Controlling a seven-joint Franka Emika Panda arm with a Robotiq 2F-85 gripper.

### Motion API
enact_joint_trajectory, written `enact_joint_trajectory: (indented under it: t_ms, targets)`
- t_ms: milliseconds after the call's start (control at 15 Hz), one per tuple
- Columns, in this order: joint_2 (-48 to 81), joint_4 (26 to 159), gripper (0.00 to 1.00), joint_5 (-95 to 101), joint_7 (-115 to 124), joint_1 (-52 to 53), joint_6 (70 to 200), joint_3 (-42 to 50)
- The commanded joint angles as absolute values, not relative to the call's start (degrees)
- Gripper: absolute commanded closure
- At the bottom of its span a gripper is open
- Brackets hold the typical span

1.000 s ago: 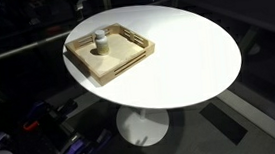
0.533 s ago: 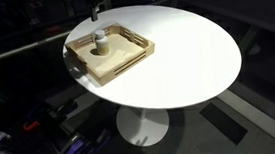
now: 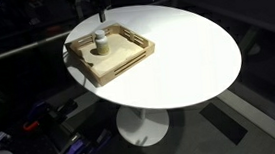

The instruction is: Remove the lid from the bottle

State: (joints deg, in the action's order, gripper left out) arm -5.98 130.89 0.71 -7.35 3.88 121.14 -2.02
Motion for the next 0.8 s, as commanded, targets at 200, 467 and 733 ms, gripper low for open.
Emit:
enact_joint_trajectory:
  t_ms: [200,467,733]
  targets:
    - [-5.3,130.5,0.0,-0.3,-8.6,3.7,122.0,-2.0]
    - [-2.2,129.7,0.0,0.1,-9.0,3.7,125.1,-2.2]
    - [1.6,128.9,0.0,-1.6,-11.9,3.7,128.2,-2.4]
